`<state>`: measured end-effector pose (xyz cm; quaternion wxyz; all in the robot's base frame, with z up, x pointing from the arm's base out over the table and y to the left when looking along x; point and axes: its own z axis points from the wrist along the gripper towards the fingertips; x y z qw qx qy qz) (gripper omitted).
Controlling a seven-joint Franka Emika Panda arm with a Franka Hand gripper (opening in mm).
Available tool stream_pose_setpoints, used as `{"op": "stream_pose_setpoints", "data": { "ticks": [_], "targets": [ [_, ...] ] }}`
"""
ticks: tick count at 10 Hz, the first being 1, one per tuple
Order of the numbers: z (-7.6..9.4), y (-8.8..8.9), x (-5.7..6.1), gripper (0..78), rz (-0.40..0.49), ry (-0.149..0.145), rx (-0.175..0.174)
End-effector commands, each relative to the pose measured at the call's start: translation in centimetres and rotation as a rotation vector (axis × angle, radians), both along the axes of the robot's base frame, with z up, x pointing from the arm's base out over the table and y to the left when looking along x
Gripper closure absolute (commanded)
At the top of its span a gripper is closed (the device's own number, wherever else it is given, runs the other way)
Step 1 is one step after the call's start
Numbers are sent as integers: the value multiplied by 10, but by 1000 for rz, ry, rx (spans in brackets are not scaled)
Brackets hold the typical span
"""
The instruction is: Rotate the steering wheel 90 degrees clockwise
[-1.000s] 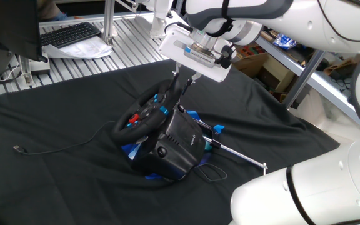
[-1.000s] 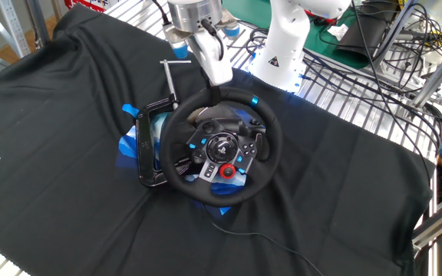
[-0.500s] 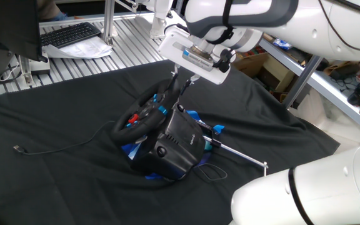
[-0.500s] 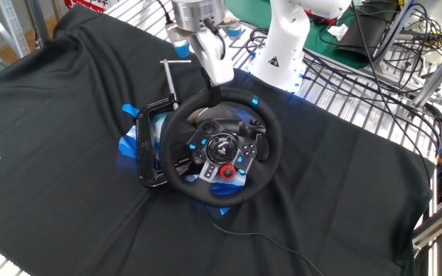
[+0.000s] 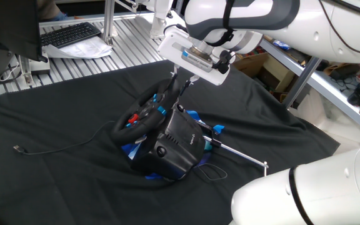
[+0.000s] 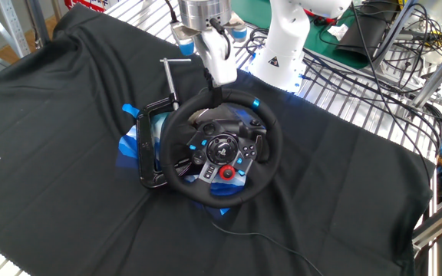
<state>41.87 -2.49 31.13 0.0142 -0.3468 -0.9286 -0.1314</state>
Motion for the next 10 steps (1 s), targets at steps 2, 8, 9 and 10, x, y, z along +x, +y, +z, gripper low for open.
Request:
{"op": "stream_pose_setpoints", "data": {
  "ticks": [2, 8, 9, 10],
  "targets": [
    [-9, 9, -6, 764, -21, 2, -4],
    [-3, 14, -11, 764, -45, 7, -8],
    [-3, 15, -12, 764, -50, 7, -9],
    [-2, 16, -13, 764, -52, 7, -11]
  ]
}}
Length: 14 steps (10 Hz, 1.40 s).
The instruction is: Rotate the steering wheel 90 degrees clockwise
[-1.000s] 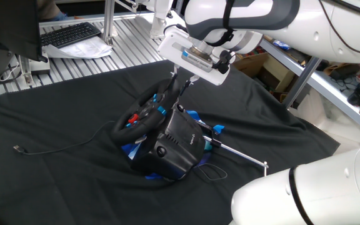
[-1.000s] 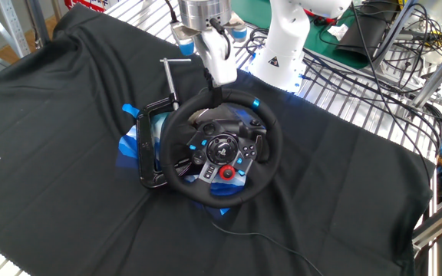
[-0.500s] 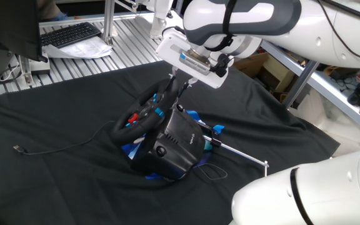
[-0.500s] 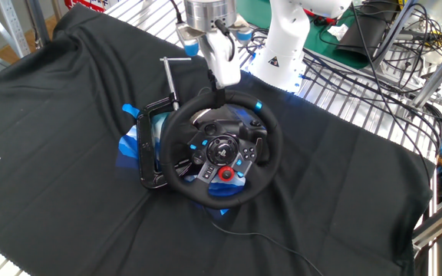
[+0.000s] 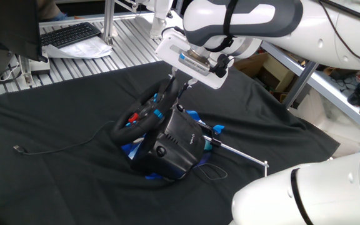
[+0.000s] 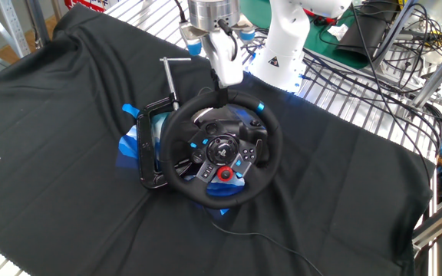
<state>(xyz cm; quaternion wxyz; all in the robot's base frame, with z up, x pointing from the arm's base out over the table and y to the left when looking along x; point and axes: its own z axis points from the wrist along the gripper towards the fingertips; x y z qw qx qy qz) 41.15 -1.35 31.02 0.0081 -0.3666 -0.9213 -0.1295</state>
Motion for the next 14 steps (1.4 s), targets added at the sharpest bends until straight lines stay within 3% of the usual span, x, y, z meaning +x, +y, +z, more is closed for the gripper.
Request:
{"op": "stream_pose_setpoints", "data": {
  "ticks": [1, 6, 7, 14],
  "targets": [
    [0, 6, -7, 764, -18, 7, -11],
    [-6, 19, -16, 764, -51, -10, -35],
    [-14, 21, -18, 764, -63, -21, -43],
    [-17, 20, -21, 764, -63, -17, -43]
  ]
}}
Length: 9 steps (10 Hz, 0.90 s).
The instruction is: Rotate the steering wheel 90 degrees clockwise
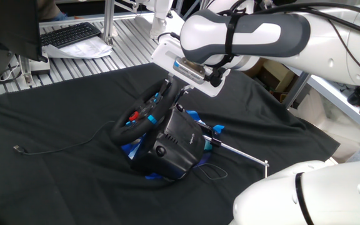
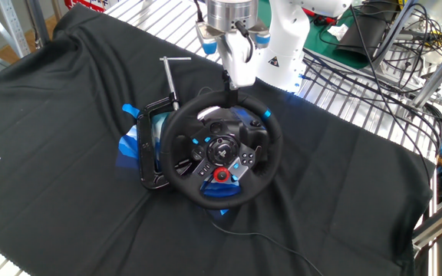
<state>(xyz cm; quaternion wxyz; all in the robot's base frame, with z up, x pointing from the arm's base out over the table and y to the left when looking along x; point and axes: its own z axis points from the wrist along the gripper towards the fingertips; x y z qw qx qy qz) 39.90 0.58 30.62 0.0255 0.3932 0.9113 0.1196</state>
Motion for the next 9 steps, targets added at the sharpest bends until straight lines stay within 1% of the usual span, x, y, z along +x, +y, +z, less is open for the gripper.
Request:
{"op": "stream_pose_setpoints", "data": {
  "ticks": [1, 3, 6, 8, 9],
  "targets": [
    [-13, 1, -8, 764, 1, 31, -1],
    [-13, -1, -12, 764, 4, 32, 5],
    [-14, -2, -15, 764, 2, 33, -1],
    [-14, -2, -15, 764, 21, 41, 24],
    [-14, -2, -15, 764, 30, 48, 19]
  ]
}}
